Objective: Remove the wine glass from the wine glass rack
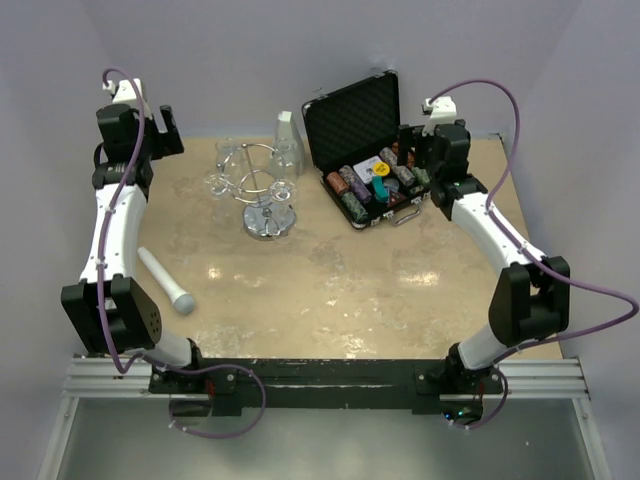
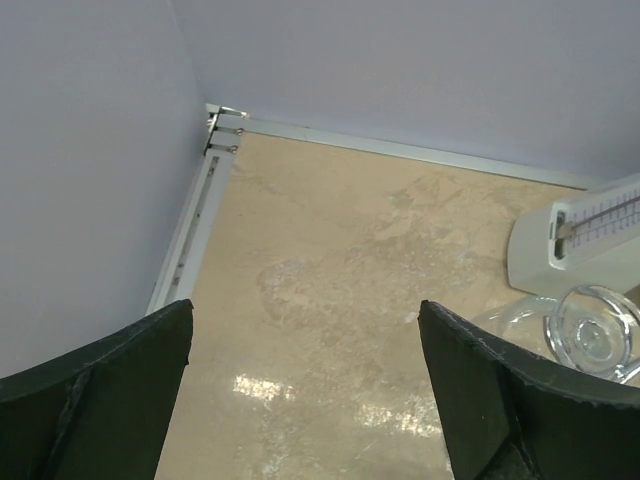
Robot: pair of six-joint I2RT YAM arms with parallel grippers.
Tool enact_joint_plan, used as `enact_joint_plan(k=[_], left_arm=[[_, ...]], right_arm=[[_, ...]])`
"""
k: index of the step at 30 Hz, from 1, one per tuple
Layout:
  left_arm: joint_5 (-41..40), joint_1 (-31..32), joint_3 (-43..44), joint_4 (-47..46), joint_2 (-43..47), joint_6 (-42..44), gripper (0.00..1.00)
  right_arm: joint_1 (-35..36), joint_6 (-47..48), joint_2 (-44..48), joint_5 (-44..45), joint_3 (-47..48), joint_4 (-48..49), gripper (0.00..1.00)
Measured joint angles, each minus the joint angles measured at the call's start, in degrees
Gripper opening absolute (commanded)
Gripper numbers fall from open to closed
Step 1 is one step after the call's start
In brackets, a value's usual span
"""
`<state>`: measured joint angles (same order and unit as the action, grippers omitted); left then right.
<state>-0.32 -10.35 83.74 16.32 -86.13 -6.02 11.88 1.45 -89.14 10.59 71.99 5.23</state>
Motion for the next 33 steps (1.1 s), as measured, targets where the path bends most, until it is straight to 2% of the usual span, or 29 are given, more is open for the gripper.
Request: enact_joint_plan(k=[4, 10, 17, 22, 26, 30, 33], left_arm=[[-0.4, 0.0, -1.7, 0.1, 0.7, 3.5, 0.93], [5.6, -0.9, -6.3, 1.9, 4.2, 9.9, 0.93], [17.6, -4.7, -2.7, 6.6, 3.6, 17.1, 0.92], [27.3, -8.0, 1.2, 13.3, 1.9, 27.5, 0.92], [34.9, -9.8, -6.3, 16.5, 4.3, 37.1, 0.92], [39.8, -9.9, -16.5, 18.3, 8.3, 41.7, 0.91], [43.3, -9.9, -18.1, 20.8, 8.9, 45.2, 0.88]], right_arm=[[0.0, 0.0, -1.8, -1.8, 1.1, 0.0, 0.98], [0.0, 1.4, -5.2, -6.7, 3.3, -0.1, 0.98], [0.0, 2.9, -5.5, -12.0, 4.6, -0.1, 0.98], [0.0, 3.3, -5.5, -14.7, 4.9, -0.1, 0.98], [0.0, 3.8, -5.5, -16.1, 4.9, -0.5, 0.98], [0.0, 4.0, -5.5, -16.9, 4.9, -1.0, 0.98], [0.0, 4.0, -5.5, -17.9, 4.9, -1.1, 0.98]])
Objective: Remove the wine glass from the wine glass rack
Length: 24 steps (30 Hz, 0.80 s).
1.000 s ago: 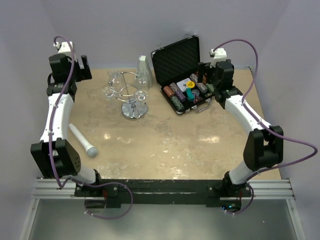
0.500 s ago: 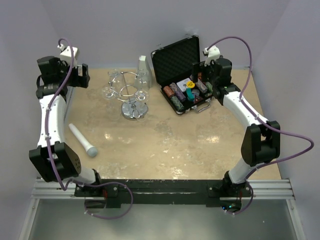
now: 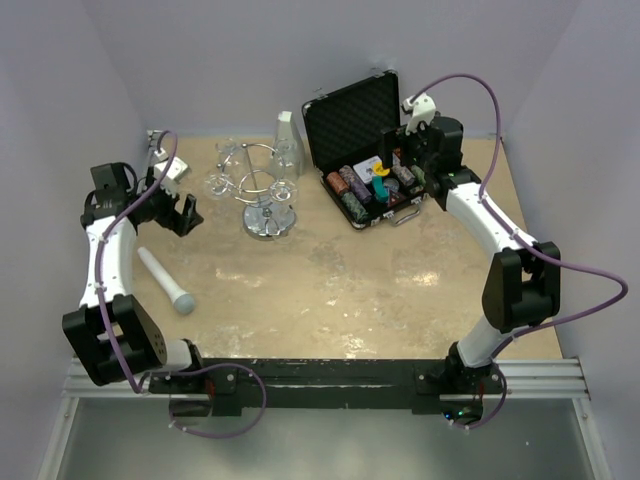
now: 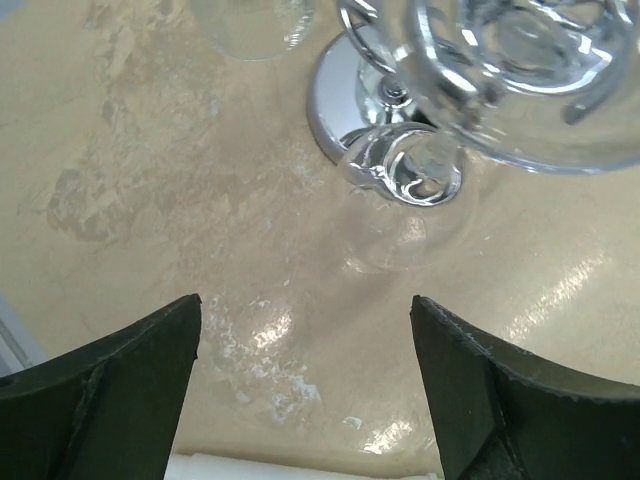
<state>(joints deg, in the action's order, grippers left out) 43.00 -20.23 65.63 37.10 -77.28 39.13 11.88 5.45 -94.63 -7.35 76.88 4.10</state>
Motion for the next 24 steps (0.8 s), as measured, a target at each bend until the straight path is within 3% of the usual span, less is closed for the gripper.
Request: enact_joint_plan(k=[5, 6, 10, 13, 17, 24], left_arm=[[5.6, 0.0, 0.1, 4.7, -1.0, 7.9, 0.86], [6.3, 0.0, 0.1, 5.2, -1.3, 8.8, 1.00], [9.3, 0.0, -2.2, 3.4, -1.1, 9.9, 0.99], [10.7, 0.2, -5.0, -0.3, -0.4, 8.3, 0.91], [12.1, 1.0, -7.8, -5.4, 1.4, 4.3, 0.61], [14.3, 1.7, -9.3, -12.9, 2.5, -2.4, 0.57]], right_arm=[[0.0, 0.0, 0.3, -2.0, -0.1, 0.0, 0.98], [0.0, 0.0, 0.4, -2.6, -0.2, -0.1, 0.98], [0.0, 0.2, 1.0, -3.7, -0.5, -0.6, 0.98], [0.0, 0.2, 1.7, -4.3, -0.5, -0.7, 0.98], [0.0, 0.3, 2.6, -4.4, -1.0, -0.7, 0.98], [0.0, 0.3, 3.2, -4.4, -2.3, -0.7, 0.98]])
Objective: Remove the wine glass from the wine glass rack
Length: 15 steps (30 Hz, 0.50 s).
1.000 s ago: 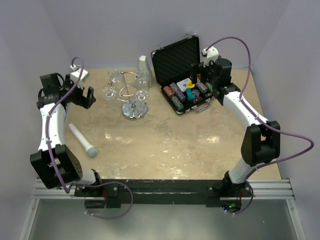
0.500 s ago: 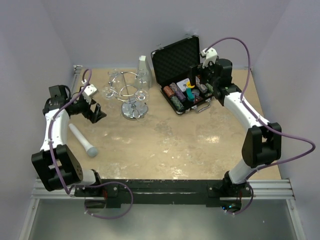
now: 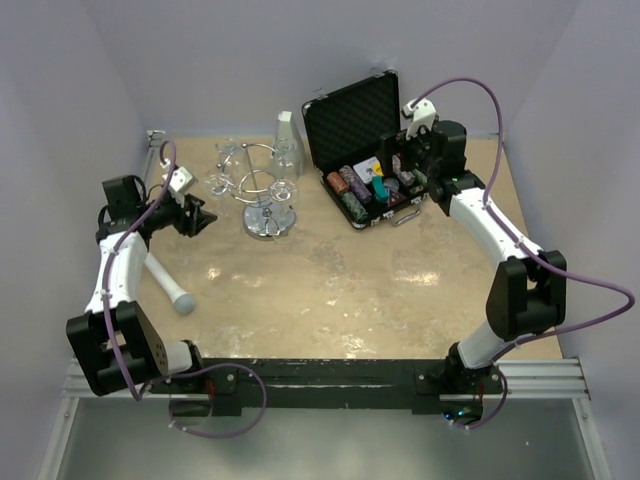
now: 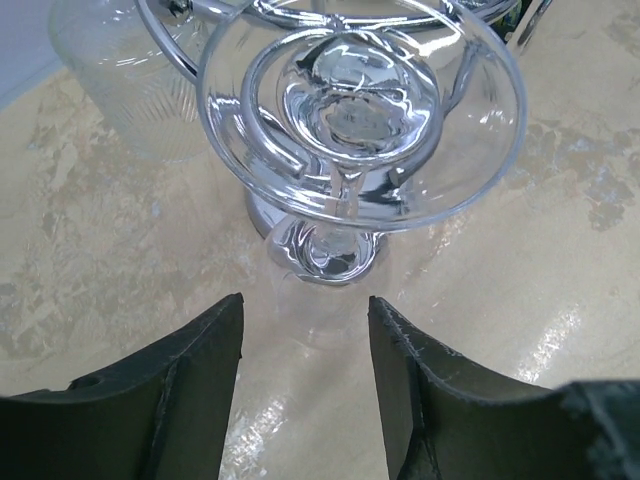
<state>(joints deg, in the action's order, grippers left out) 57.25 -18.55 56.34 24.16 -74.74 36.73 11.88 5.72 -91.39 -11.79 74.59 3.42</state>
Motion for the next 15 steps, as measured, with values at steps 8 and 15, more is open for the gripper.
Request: enact_joint_plan(k=[8, 15], left_arm=[[-0.1, 4.3, -5.9, -11.3, 4.9, -6.3, 0.56], [-3.6, 7.4, -11.9, -25.7, 7.9, -13.3, 0.54]], right_arm=[[0.0, 0.1, 0.6, -0.3, -1.1, -0.1, 0.98], [0.0, 0.5, 0.7, -0.4, -1.1, -0.2, 0.98]])
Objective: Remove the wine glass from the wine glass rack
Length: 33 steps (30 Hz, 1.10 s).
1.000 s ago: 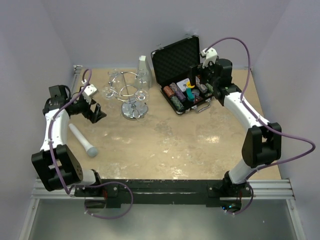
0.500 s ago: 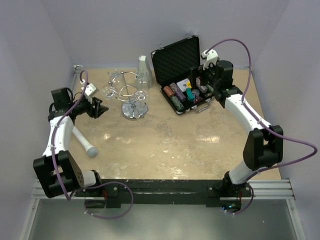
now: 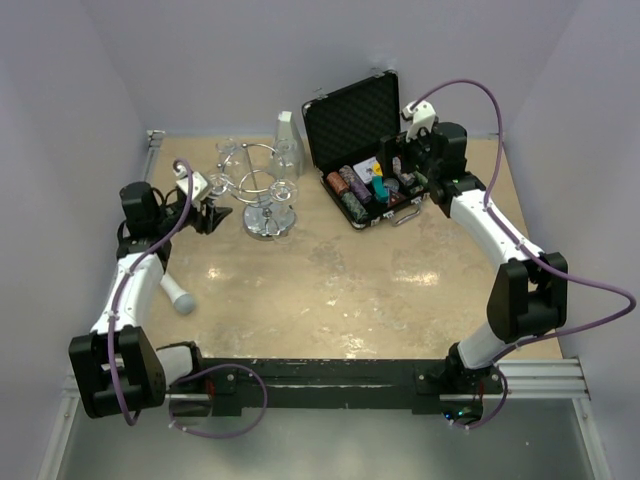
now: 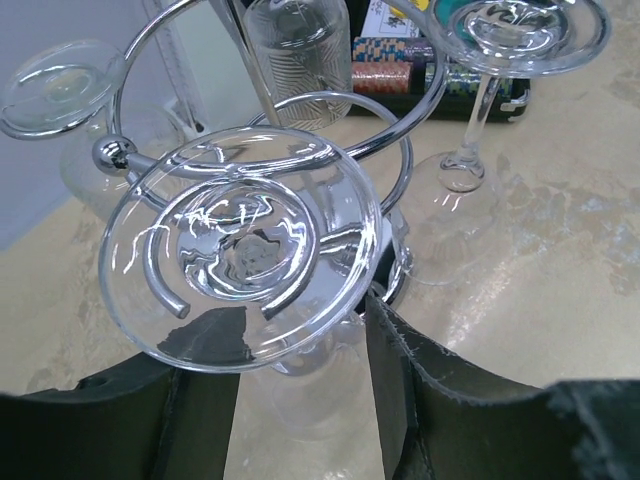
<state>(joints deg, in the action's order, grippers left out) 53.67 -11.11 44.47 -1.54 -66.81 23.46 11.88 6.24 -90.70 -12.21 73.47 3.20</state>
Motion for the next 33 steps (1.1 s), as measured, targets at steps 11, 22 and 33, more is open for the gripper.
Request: enact_joint_plan(k=[11, 22, 33], left_arm=[[-3.0, 0.3, -4.3, -10.5, -0.7, -3.5, 0.39], [-3.4, 0.3, -6.1, -15.4, -1.1, -5.0, 0.32], [-3.6, 0.3, -6.9, -19.8, -2.6, -7.0, 0.13]], right_arm=[[0.0, 1.6, 0.0, 0.4, 0.0, -2.6, 0.98], [0.0, 2.2, 0.0, 0.7, 0.0, -3.1, 0.98], [0.0, 2.4, 0.0, 0.7, 0.0, -3.1, 0.98]])
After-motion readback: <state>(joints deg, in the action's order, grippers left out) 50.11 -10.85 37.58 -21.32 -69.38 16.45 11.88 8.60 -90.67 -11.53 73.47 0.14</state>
